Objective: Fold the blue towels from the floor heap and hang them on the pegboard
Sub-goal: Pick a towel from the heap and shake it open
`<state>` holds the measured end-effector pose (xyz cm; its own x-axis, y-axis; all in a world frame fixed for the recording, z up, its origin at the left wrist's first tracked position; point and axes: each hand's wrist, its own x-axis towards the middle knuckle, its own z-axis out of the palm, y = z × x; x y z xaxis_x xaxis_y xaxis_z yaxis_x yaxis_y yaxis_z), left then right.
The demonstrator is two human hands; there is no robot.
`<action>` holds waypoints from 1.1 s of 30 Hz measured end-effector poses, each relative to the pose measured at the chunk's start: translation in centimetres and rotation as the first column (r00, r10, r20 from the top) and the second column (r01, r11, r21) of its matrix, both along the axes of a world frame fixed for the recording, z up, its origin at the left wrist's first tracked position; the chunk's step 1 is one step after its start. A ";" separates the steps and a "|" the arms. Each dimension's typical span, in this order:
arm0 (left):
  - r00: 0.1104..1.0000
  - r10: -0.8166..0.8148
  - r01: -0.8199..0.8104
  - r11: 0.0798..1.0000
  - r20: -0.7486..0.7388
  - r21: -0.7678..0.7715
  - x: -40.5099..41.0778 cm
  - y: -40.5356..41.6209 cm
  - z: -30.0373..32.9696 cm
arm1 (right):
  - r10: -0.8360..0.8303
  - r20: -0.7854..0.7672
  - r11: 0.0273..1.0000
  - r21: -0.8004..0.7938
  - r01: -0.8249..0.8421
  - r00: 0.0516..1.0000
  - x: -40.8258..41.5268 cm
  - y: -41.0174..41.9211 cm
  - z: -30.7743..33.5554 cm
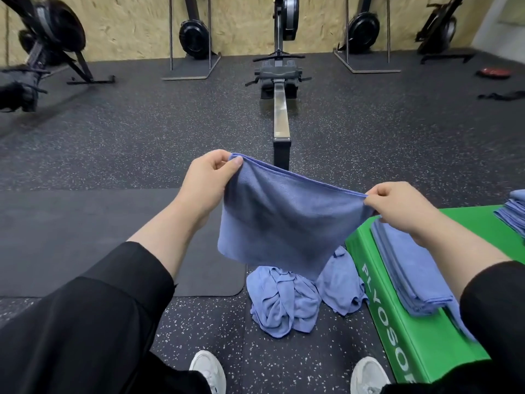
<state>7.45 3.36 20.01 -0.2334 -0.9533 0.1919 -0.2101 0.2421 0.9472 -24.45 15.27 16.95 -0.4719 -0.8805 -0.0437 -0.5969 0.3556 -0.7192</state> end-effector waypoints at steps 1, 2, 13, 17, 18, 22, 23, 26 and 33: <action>1.000 -0.022 0.022 1.000 0.016 -0.005 -0.3 0.3 0.3 | 0.023 -0.033 0.999 0.041 -0.022 0.999 0.2 0.2 0.1; 0.998 -0.047 0.048 0.999 0.051 -0.017 -0.7 0.7 0.5 | 0.052 -0.062 0.996 0.072 -0.047 0.997 0.5 0.2 0.3; 0.887 -0.320 0.362 0.929 0.332 -0.072 -6.4 4.1 0.5 | 0.553 0.127 0.831 -0.153 -0.534 0.823 9.1 -1.1 1.9; 0.935 -0.303 0.314 0.949 0.183 -0.032 -6.5 4.0 0.0 | 0.528 0.191 0.845 -0.213 -0.490 0.827 9.4 -1.4 1.5; 0.935 -0.331 0.331 0.943 0.130 0.020 -6.2 3.9 -0.1 | 0.524 0.213 0.846 -0.243 -0.475 0.824 9.3 -1.5 1.5; 0.841 -0.531 0.489 0.829 0.103 0.271 -4.7 4.1 -0.7 | 0.464 0.231 0.858 -0.359 -0.368 0.855 8.5 -1.7 2.0; 0.817 -0.560 0.499 0.805 0.136 0.320 -4.4 4.0 -1.2 | 0.445 0.244 0.860 -0.386 -0.335 0.862 8.3 -1.7 2.1; 0.792 -0.520 0.407 0.840 0.319 0.359 -3.5 3.1 -2.7 | 0.398 0.261 0.871 -0.410 -0.272 0.880 7.1 -1.5 1.9; 0.597 -0.238 0.202 0.969 0.766 0.144 -0.3 0.7 -3.3 | 0.138 -0.032 0.945 -0.296 -0.141 0.990 4.3 -0.9 0.8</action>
<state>7.10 4.09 16.67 -0.4804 -0.8548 -0.1963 -0.8123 0.3493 0.4671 -20.13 14.33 17.71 -0.3424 -0.9099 0.2343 -0.6337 0.0395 -0.7726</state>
